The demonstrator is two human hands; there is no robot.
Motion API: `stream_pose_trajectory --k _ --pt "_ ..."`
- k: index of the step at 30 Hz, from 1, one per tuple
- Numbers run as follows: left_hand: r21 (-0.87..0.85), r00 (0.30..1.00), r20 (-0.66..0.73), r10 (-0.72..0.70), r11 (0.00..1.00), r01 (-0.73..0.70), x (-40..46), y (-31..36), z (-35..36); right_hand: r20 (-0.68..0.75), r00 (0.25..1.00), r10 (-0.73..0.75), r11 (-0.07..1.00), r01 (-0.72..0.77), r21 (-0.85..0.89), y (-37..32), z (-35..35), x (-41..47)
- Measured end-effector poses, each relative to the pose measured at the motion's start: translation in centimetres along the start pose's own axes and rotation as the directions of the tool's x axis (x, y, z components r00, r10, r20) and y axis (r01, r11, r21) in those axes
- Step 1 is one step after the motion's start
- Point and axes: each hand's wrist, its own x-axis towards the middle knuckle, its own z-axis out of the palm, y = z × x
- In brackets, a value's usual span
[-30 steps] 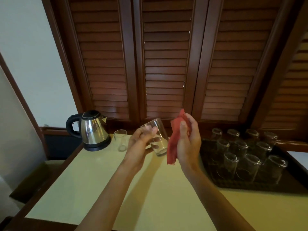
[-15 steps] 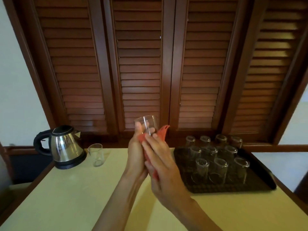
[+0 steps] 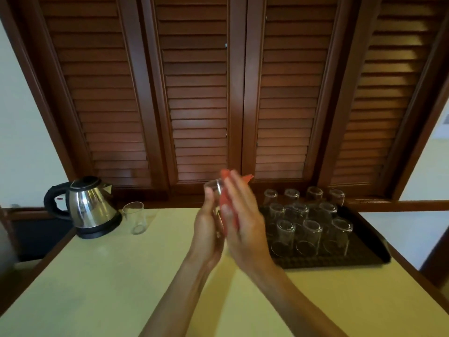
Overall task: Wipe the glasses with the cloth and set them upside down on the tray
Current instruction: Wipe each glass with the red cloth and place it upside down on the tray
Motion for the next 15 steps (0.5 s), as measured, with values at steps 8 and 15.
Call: stream_pose_trajectory --k 8,15 --pt "0.188 0.998 0.024 0.055 0.98 -0.058 -1.1 -1.2 0.7 -0.074 0.995 0.067 0.996 -0.062 0.068 0.0 -1.3 0.2" --pt "0.239 0.999 0.039 -0.019 0.971 0.01 -0.9 -1.1 1.1 -0.144 0.985 0.1 0.99 -0.084 0.112 1.0 -1.3 0.1"
